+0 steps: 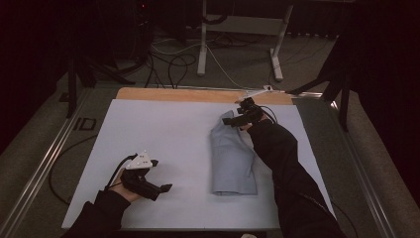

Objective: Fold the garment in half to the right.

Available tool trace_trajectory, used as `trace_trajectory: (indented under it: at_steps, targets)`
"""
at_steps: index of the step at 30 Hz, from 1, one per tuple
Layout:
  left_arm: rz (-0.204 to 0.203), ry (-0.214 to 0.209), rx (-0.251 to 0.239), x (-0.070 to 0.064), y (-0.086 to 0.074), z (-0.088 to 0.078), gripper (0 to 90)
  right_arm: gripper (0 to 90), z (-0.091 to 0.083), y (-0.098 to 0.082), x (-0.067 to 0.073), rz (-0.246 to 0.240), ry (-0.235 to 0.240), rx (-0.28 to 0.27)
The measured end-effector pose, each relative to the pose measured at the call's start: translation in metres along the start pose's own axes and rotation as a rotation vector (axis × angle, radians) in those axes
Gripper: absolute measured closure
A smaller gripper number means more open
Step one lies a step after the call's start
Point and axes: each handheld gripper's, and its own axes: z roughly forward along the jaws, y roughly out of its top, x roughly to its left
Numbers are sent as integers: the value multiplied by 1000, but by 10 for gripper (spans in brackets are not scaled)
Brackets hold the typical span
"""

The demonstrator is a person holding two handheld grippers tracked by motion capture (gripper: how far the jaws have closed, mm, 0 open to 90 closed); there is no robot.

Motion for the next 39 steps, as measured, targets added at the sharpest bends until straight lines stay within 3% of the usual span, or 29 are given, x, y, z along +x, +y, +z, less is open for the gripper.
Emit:
trace_trajectory:
  at_steps: [2, 4, 8, 16, 20, 23, 25, 27, 29, 32, 39]
  targets:
    - [-11, 12, -13, 1, -7, -4, 3, 133, 4, -2, -4, 20, 7, 7]
    - [-24, 29, -24, 4, -15, -8, 3, 141, 8, -4, -7, 21, -19, 16]
    - [-74, 50, -62, 9, -28, -15, 3, 187, 18, -7, -14, 48, -28, 23]
    - [-73, 104, -100, 13, -36, -23, 3, 307, 39, -19, -29, 81, -57, 100]
    - [-76, 120, -103, 13, -37, -21, 3, 442, 43, -23, -30, 41, -65, 134]
    - [-79, 130, -99, 13, -38, -21, 3, 611, 43, -23, -27, 26, -67, 133]
    - [-81, 132, -102, 14, -38, -22, 3, 771, 44, -21, -24, -8, -90, 152]
    - [-84, 139, -106, 14, -38, -22, 3, 831, 43, -19, -22, -18, -90, 149]
    - [-82, 137, -113, 14, -38, -24, 3, 848, 41, -16, -19, -35, -95, 133]
    - [-89, 136, -127, 15, -38, -25, 3, 851, 35, -10, -19, -8, -77, 78]
    - [-93, 139, -128, 15, -39, -25, 3, 850, 43, -15, -22, 12, -105, 133]
